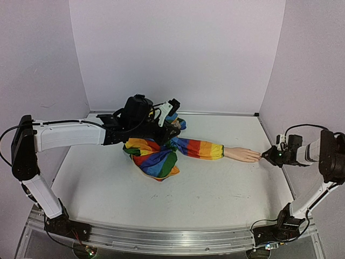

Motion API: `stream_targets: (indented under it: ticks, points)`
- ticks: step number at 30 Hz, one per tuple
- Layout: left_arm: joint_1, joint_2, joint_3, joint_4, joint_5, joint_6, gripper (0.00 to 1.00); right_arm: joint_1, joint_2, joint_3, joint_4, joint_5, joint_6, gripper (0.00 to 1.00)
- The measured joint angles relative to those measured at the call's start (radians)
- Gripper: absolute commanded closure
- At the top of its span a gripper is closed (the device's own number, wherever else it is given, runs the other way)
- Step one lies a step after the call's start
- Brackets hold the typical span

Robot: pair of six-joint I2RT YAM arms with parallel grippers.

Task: Paint the nails

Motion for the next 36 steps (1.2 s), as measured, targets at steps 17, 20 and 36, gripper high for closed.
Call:
stream_targets:
  ticks: [17, 20, 36]
  points:
    - [0.000, 0.000, 0.000, 0.000, 0.000, 0.000, 1.00, 0.003, 0.011, 0.000, 0.000, 0.031, 0.000, 1.00]
    - [0.000, 0.000, 0.000, 0.000, 0.000, 0.000, 1.00, 0.002, 0.011, 0.000, 0.000, 0.038, 0.000, 1.00]
    - [0.000, 0.000, 0.000, 0.000, 0.000, 0.000, 1.00, 0.002, 0.011, 0.000, 0.000, 0.069, 0.001, 1.00]
